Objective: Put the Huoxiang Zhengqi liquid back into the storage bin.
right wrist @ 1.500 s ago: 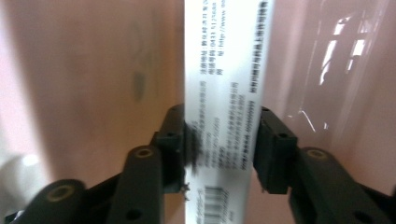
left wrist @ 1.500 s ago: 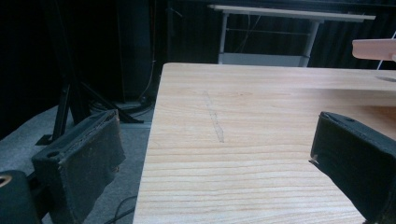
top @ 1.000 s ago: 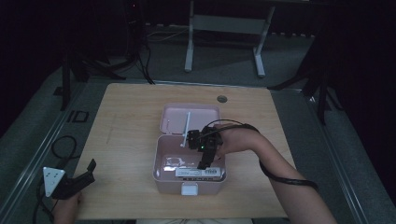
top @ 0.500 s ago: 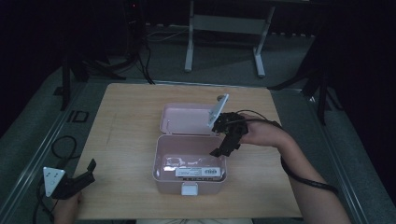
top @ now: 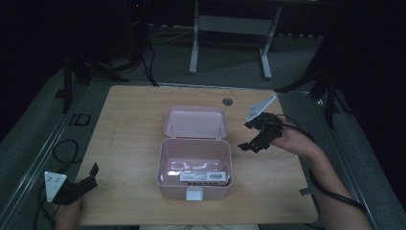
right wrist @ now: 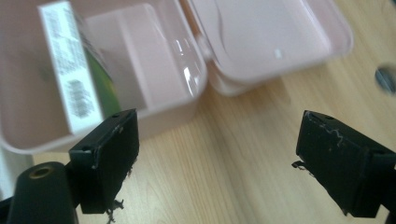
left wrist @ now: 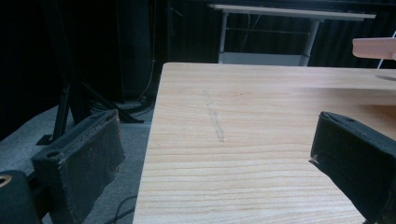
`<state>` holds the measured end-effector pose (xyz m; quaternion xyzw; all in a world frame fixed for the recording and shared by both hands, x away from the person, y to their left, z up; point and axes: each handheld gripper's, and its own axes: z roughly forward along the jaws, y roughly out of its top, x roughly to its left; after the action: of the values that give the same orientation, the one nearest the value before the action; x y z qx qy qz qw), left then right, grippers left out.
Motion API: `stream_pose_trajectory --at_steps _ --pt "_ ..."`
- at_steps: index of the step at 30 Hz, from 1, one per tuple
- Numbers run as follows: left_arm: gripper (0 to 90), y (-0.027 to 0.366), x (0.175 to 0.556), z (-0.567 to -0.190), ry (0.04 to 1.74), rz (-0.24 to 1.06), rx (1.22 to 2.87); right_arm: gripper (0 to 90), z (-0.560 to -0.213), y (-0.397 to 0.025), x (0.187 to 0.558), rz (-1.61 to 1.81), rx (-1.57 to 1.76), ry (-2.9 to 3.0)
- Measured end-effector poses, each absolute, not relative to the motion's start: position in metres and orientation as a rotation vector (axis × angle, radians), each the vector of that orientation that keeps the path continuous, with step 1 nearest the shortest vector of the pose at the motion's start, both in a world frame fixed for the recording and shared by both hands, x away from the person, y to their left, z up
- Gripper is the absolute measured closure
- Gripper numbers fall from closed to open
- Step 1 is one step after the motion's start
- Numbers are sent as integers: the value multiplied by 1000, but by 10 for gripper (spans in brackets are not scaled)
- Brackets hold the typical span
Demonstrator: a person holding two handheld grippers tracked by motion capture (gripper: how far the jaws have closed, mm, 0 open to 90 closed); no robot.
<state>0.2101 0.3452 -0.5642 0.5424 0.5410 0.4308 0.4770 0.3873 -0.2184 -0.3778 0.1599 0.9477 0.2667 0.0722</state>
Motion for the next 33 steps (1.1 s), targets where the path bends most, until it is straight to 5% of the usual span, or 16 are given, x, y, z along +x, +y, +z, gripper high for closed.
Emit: stream_pose_trajectory --at_steps 21,33 --pt "26 345 210 -564 1319 1053 1323 122 -508 -285 406 1003 1020 2461" --pt "26 345 210 -564 1321 1054 1324 108 -537 -319 395 997 1196 2199"
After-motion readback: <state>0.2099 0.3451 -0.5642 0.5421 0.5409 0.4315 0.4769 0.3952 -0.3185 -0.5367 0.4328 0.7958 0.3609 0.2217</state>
